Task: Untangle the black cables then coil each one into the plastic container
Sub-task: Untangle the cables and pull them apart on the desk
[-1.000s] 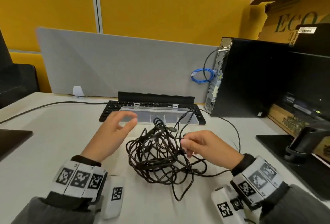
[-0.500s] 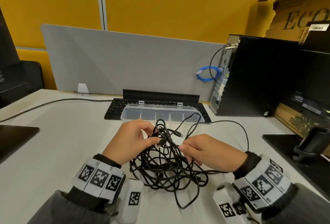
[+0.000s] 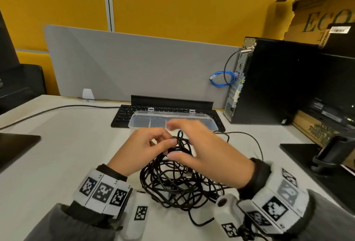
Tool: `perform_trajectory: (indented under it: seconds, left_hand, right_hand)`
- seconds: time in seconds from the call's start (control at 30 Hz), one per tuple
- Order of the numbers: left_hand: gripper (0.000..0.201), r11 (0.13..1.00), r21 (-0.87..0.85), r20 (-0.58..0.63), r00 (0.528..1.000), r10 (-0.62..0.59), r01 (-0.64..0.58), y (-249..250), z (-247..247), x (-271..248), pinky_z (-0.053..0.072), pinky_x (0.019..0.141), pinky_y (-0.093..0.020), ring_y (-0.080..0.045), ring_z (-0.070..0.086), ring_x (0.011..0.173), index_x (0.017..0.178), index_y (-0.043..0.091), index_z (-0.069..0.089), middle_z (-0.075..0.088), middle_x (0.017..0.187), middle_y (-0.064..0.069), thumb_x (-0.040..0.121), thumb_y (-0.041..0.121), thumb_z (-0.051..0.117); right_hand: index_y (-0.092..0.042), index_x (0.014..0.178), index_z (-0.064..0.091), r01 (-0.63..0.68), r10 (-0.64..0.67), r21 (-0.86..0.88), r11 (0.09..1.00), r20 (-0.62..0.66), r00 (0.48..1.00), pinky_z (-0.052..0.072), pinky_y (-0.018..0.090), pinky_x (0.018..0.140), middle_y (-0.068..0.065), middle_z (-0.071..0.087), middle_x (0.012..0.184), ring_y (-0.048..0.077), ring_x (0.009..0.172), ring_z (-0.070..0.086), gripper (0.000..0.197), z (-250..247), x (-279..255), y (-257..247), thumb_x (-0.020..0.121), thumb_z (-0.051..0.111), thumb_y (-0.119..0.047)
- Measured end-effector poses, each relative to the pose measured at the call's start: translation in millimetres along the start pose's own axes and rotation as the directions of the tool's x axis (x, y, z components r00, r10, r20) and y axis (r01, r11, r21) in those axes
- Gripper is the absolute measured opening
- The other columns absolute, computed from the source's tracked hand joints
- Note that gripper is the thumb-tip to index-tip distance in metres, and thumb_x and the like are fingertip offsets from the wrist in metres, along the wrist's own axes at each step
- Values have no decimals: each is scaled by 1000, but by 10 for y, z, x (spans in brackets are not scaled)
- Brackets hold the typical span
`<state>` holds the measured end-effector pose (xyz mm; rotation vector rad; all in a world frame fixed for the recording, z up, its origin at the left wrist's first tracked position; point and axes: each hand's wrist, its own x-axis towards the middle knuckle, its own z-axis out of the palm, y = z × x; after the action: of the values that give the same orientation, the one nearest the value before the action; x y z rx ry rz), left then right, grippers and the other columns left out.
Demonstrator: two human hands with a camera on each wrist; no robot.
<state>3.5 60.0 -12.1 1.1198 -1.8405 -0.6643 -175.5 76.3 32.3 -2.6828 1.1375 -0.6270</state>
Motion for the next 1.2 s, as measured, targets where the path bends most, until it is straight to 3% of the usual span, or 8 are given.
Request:
perform_trajectory:
  seconds: [0.17, 0.37, 0.57, 0.7, 0.83, 1.0, 1.1, 1.2]
  left_hand:
    - [22, 988, -150, -17, 1000, 24, -27, -9, -61, -1, 41, 66, -27, -13, 51, 62, 71, 34, 70, 57, 60, 5, 77, 51, 56]
    - [24, 948, -299, -222, 974, 40, -106, 39, -24, 14, 45, 71, -16, -5, 54, 62, 71, 28, 69, 57, 58, 5, 76, 47, 55]
    - [22, 846, -525, -347, 931, -111, -95, 54, -44, 33, 49, 63, -23, -9, 45, 49, 76, 12, 60, 46, 51, 8, 93, 15, 48]
    - [24, 644, -763, -322, 901, -290, -65, 62, -74, 50, 43, 50, -18, -6, 36, 45, 79, 9, 51, 38, 53, 8, 98, 18, 39]
    - [26, 480, -877, -211, 892, -400, 7, 40, -87, 54, 34, 43, -17, -6, 30, 43, 78, 11, 47, 33, 54, 7, 99, 20, 37]
    - [30, 809, -525, 27, 955, -295, 265, 87, -107, 3, 20, 42, -22, -9, 19, 39, 84, 6, 60, 23, 48, 7, 91, 32, 49]
    - [39, 825, -516, 86, 972, -217, 230, 136, -103, -28, 14, 42, -23, -8, 17, 39, 93, 12, 70, 22, 46, 6, 84, 41, 47]
    - [33, 789, -613, -40, 994, -97, 53, 174, -125, -33, 18, 40, -21, -6, 23, 36, 96, 21, 72, 40, 46, 2, 86, 34, 43]
  right_hand:
    - [-28, 102, 57, -71, 61, 132, 989, 77, 995, 41, 21, 65, -6, 57, 77, 7, 72, 52, 14, 21, 106, 242, 88, 58, -26]
    - [-38, 93, 61, -85, 54, 244, 966, 135, 989, 40, 36, 65, -7, 35, 51, 13, 54, 37, 17, -130, 102, 341, 84, 61, -24]
    - [-45, 104, 61, -114, 58, 346, 931, 169, 984, 48, 51, 81, 1, 34, 57, 23, 55, 35, 30, -159, 69, 452, 85, 64, -22]
    - [-40, 108, 55, -163, 121, 369, 915, 135, 983, 54, 26, 74, -13, 55, 90, 12, 75, 58, 31, -125, -41, 535, 84, 67, -24]
    - [-34, 110, 55, -166, 131, 272, 948, 145, 981, 50, 19, 68, -7, 53, 88, 12, 70, 56, 29, -79, -98, 530, 88, 58, -16]
    - [-31, 96, 64, -152, 111, 215, 965, 191, 975, 34, 16, 62, -12, 44, 70, 3, 63, 40, 14, -18, -4, 366, 85, 62, -39]
    - [-35, 69, 59, -157, 126, 225, 962, 147, 981, 38, 27, 68, -6, 49, 74, 6, 71, 43, 22, 129, 57, 248, 85, 57, -50]
    - [-35, 62, 54, -168, 148, 185, 968, 118, 982, 41, 34, 84, -4, 49, 83, 10, 88, 44, 28, 189, 73, 215, 88, 53, -46]
